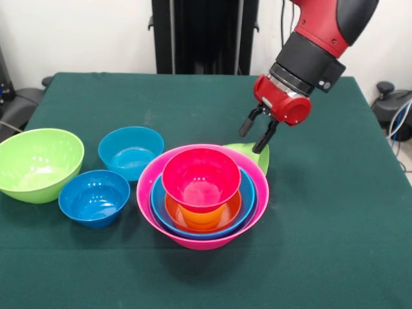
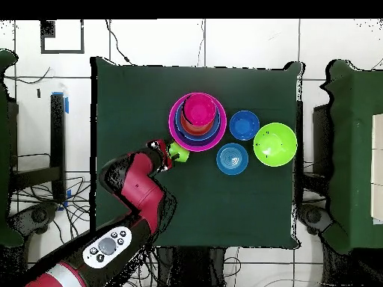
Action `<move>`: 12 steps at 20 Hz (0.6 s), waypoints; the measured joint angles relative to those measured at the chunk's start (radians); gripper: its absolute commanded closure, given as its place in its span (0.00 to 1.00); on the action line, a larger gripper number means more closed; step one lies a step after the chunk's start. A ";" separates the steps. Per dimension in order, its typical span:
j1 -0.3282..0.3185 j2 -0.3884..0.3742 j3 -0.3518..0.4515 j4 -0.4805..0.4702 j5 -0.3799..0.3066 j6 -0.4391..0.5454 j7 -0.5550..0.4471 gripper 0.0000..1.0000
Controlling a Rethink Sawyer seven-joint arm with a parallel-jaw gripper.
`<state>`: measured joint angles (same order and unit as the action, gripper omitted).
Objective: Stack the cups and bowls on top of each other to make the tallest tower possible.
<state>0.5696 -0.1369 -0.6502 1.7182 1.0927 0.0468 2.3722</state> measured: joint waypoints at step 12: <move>-0.004 -0.060 -0.052 -0.007 -0.025 0.168 0.024 0.00</move>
<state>0.5651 -0.1965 -0.7021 1.7111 1.0676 0.2151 2.3962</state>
